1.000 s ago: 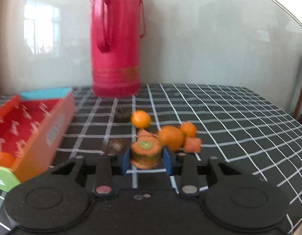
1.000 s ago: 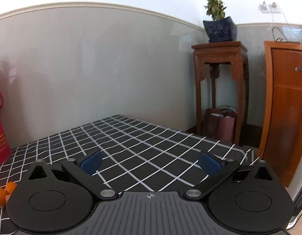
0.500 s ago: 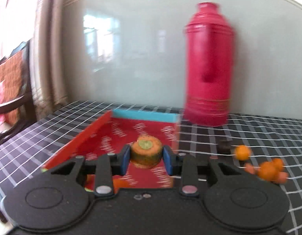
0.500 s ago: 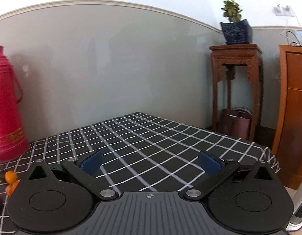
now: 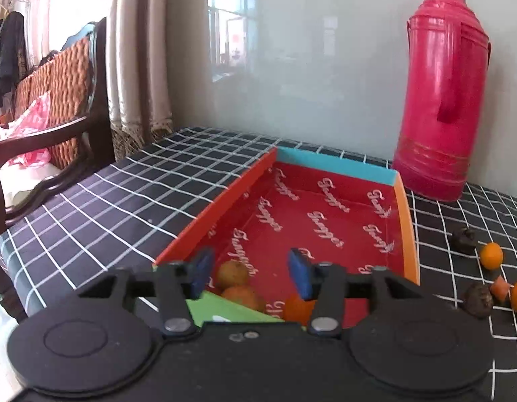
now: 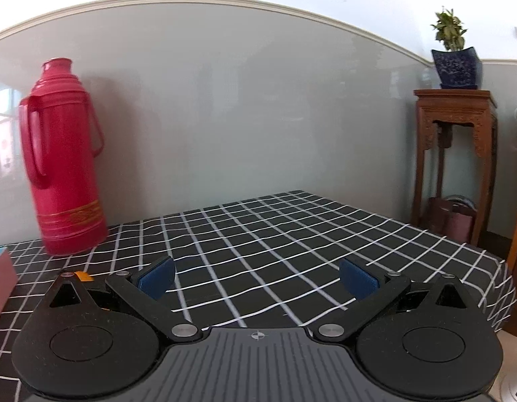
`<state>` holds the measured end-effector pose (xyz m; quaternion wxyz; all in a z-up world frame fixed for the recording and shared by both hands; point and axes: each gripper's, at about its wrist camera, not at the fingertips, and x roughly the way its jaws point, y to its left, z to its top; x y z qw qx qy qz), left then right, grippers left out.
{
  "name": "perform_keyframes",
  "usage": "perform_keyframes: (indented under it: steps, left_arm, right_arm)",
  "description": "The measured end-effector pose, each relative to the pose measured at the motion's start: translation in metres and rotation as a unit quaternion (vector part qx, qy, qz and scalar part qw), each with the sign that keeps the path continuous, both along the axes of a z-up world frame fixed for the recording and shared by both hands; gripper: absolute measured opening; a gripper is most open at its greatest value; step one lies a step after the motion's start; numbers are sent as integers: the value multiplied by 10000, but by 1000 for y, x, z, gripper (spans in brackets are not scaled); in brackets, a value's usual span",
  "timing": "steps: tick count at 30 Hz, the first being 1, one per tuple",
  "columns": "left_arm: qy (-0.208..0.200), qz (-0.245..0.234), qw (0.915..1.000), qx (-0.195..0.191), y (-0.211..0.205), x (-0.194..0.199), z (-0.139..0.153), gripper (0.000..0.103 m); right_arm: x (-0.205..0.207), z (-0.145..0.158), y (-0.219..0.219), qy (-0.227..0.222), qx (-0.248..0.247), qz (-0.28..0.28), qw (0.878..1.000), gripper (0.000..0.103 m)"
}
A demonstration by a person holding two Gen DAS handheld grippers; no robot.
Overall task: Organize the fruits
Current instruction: 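Carry the carrot slice into the red box and open the left gripper, then grasp the dark brown round fruit with the right gripper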
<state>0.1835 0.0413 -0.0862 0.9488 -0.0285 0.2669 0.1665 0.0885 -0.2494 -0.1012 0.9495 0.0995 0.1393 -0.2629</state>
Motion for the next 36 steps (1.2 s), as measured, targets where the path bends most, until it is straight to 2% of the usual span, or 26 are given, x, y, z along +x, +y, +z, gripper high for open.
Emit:
perform_keyframes:
  steps: [2,4,6,11,16,21,25,28,31,36]
  left_arm:
    - [-162,46,9998,45,-2,-8,4,83]
    - [-351,28,9993,135,-2,-16,10,83]
    - [-401,11,9990,197,0,-18,13,88]
    - [-421,146,9989,145,19,-26,15,89]
    - [-490,455,9977,99,46,-35,18,91]
    - [-450,724,9963,77,76,-44,17,92]
    - [-390,889,9952,85,97,-51,14,92]
    - [-363,1003,9942,101,110,-57,12,92]
    - [-348,1092,9934,109,119,-61,11,92]
    - [-334,1219,9919,103,134,-68,10,92]
  right_arm:
    - [2,0,4,-19,1,67,10000,103]
    - [4,0,10,-37,3,146,9999,103]
    - [6,0,14,-53,20,277,9996,103]
    - [16,0,28,-36,174,861,9961,103]
    - [32,-2,51,96,332,1576,9869,103]
    - [55,-8,78,427,408,2141,9750,103]
    - [72,-13,89,593,682,2354,9677,103]
    - [85,-16,99,740,670,2448,9644,102]
    - [96,-19,108,946,717,2587,9586,64]
    - [115,-31,115,1339,809,2563,9538,59]
